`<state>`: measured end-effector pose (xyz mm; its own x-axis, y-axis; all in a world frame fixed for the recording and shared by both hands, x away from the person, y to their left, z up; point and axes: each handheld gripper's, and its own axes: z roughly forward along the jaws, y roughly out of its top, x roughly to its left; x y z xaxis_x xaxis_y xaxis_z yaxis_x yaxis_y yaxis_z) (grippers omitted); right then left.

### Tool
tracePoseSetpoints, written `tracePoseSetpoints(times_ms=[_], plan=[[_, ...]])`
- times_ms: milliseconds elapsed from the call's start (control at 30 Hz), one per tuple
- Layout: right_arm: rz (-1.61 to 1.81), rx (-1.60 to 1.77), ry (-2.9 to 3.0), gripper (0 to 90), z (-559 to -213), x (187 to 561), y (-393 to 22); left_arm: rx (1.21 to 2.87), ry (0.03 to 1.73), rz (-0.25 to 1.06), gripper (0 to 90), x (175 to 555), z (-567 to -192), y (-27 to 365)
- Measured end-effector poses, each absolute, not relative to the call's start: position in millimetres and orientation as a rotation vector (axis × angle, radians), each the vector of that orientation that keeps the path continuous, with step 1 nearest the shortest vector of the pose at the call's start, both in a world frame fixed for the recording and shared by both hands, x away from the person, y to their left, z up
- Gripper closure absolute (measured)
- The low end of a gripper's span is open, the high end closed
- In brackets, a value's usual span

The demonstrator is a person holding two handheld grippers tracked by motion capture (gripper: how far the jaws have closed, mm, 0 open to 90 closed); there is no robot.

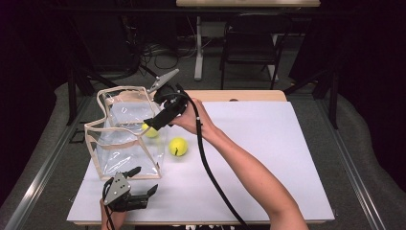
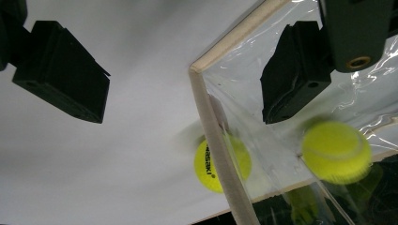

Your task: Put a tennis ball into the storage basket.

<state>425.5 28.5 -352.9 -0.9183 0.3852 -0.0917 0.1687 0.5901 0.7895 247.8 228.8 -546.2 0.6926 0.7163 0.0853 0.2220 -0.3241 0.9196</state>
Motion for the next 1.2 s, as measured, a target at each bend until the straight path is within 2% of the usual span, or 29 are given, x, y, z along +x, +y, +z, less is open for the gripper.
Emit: tracePoseSetpoints(times_ms=[1200], plan=[[1.175,0.554,2.564,0.5,-404.9,411.2,-41.9,1.876,0.742,0.597,15.9,247.1,-547.6,230.3]])
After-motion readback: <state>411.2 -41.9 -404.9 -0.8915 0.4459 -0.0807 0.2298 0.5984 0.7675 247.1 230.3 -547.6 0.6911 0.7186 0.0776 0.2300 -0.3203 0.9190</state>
